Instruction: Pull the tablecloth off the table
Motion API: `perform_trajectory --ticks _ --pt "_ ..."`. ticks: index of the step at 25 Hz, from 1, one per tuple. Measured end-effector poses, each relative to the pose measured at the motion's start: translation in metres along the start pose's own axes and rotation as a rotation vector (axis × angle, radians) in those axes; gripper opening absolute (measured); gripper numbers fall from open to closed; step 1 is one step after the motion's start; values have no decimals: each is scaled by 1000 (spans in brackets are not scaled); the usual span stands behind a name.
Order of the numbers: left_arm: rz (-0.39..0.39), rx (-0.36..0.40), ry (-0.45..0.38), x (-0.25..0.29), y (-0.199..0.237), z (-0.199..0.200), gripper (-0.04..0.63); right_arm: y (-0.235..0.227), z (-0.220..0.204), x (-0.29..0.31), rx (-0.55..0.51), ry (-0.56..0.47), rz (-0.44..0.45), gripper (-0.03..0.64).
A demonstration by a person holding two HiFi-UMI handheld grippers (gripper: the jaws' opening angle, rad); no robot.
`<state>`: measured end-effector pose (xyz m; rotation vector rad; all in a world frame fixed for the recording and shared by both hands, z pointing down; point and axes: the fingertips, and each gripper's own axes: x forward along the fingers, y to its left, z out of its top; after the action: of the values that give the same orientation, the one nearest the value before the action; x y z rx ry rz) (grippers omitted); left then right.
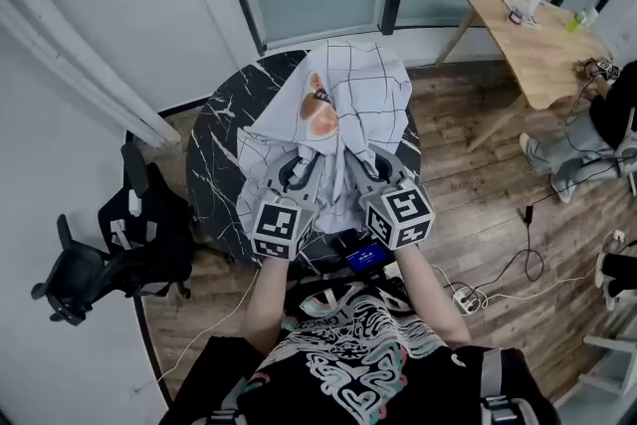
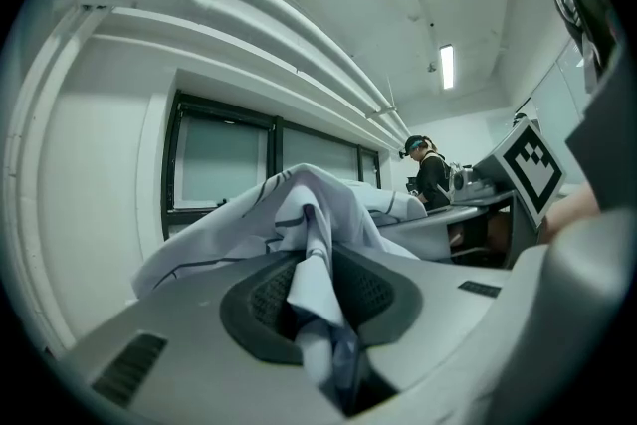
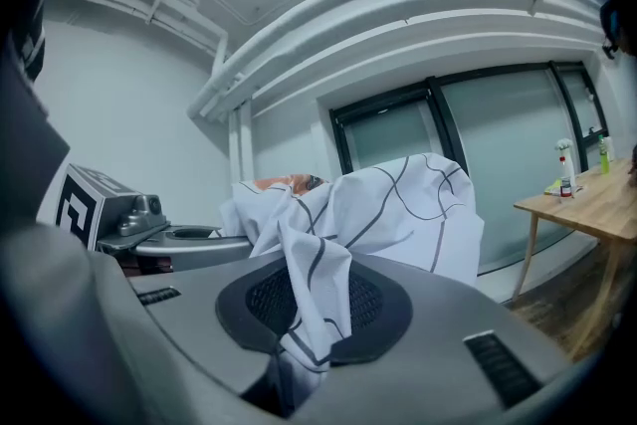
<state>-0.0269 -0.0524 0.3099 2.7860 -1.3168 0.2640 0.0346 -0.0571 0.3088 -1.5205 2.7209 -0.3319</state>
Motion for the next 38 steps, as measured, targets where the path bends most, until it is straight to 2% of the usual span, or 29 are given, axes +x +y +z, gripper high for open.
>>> perform_trajectory --ticks 15,38 --pt "13 19 -24 -14 -3 9 75 13 8 -8 -16 -34 8 67" --pt "-5 11 -8 -5 -5 6 75 3 5 -6 6 -31 -5 64"
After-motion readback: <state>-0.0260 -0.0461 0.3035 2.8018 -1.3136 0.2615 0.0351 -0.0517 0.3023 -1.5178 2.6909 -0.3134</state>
